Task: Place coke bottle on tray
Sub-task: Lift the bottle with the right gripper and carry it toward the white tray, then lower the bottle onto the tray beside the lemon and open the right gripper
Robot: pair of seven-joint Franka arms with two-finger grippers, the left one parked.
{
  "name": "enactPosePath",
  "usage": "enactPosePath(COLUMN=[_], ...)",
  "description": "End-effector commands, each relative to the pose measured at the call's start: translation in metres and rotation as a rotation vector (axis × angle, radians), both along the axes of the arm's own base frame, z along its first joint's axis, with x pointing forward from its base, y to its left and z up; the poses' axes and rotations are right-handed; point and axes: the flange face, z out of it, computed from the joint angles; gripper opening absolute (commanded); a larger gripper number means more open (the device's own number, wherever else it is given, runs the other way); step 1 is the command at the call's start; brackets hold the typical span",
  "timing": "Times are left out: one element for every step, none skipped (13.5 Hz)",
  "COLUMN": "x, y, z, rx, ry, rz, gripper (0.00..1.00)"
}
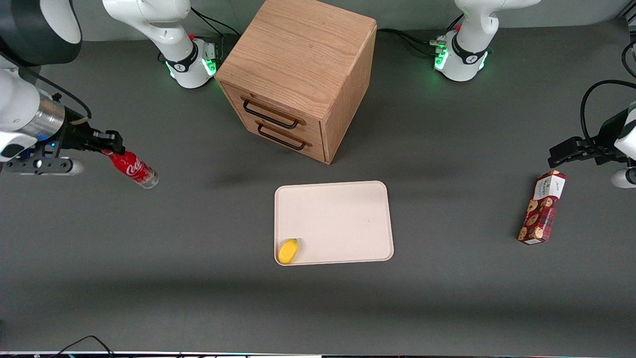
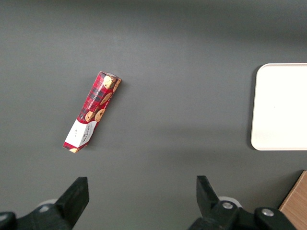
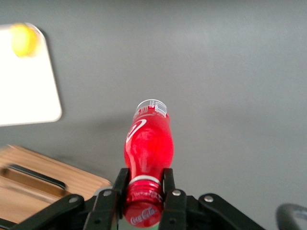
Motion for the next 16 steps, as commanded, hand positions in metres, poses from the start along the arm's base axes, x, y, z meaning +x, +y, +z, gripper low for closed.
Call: enactPosePath(x=[0.039, 0.048, 0.058, 0.064, 0.073, 0.08, 0.083, 0.084, 0.084, 0.086, 0.088, 0.09, 0.09, 0.089, 0.084, 0.08], y=[0.043, 0.063, 0.079, 0.108, 0.13, 0.161, 0.188, 0.213, 0.236, 0.25, 0.259, 0.27, 0.281, 0.289, 0.3, 0.311], z=[0.015, 0.012, 0.007, 0.0, -0.005, -0.018, -0.028, -0.045, -0.064, -0.079, -0.096, -0.113, -0.128, -0.145, -0.156, -0.17], rx=[0.054, 0.07, 0.087, 0.091, 0.085, 0.08, 0.066, 0.049, 0.037, 0.041, 0.046, 0.052, 0.06, 0.055, 0.048, 0.039], ry=[-0.011, -0.014, -0.018, -0.026, -0.066, -0.091, -0.116, -0.114, -0.108, -0.108, -0.098, -0.093, -0.087, -0.066, -0.049, -0.029], rz=[-0.077, -0.087, -0.111, -0.114, -0.131, -0.156, -0.166, -0.165, -0.158, -0.149, -0.141, -0.133, -0.125, -0.133, -0.146, -0.152], gripper=[0.0, 0.0, 0.0, 0.0, 0.0, 0.0, 0.0, 0.0, 0.0, 0.0, 0.0, 0.0, 0.0, 0.0, 0.0, 0.0])
